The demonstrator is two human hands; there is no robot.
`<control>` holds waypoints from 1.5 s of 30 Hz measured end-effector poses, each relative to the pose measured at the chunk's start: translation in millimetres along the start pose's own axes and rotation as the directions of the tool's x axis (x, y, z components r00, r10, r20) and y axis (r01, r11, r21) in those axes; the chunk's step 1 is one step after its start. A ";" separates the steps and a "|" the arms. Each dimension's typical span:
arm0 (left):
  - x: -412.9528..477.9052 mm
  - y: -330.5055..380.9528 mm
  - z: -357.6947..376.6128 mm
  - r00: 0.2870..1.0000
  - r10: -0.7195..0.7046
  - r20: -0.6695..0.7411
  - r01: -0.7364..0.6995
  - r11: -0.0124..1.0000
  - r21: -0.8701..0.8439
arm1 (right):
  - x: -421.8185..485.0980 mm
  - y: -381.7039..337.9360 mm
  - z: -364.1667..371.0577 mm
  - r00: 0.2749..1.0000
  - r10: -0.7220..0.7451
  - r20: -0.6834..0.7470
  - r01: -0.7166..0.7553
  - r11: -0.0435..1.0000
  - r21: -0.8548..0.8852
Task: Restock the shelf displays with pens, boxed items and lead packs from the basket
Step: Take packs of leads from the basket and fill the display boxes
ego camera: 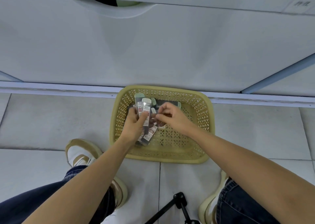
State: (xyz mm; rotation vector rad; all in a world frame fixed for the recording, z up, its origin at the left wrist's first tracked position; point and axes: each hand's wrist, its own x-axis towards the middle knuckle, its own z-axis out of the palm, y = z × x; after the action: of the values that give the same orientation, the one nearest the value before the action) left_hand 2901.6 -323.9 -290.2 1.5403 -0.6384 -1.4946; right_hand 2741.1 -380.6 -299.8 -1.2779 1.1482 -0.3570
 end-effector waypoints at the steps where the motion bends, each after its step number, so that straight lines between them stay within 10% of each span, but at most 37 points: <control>1: 0.1 7.3 -8.0 0.998 0.052 -0.036 -0.053 0.998 -0.032 | 5.6 -0.5 0.8 0.998 -0.002 -0.069 -0.002 0.998 -0.055; 4: 1.8 25.9 -39.9 0.977 0.140 -0.158 -0.146 0.989 -0.026 | 20.3 0.9 5.5 0.965 -0.033 -0.261 -0.033 0.970 -0.242; 9: -8.1 24.4 -78.4 0.954 0.144 -0.261 -0.128 0.989 0.077 | 31.4 11.9 34.6 0.989 0.073 -0.130 -0.126 0.877 -0.463; 19: -15.0 7.1 -83.3 0.987 0.090 -0.137 -0.075 0.991 0.108 | 37.5 17.2 61.7 0.915 0.162 -0.369 -0.223 0.966 -0.129; 35: -6.7 12.3 -29.2 0.995 -0.099 -0.006 0.099 0.992 0.082 | 19.0 -14.5 -50.3 0.991 0.034 0.132 -0.022 0.996 -0.091; 45: -22.9 19.9 0.1 0.973 -0.115 0.200 0.134 0.987 -0.086 | 8.0 -31.2 -35.1 0.992 -0.087 0.087 0.089 0.996 -0.017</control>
State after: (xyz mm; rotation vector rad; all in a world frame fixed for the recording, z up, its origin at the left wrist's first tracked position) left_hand 2902.3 -314.3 -261.4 1.3905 -0.5778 -1.7613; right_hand 2727.2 -416.5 -271.6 -1.3521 1.0274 -0.3532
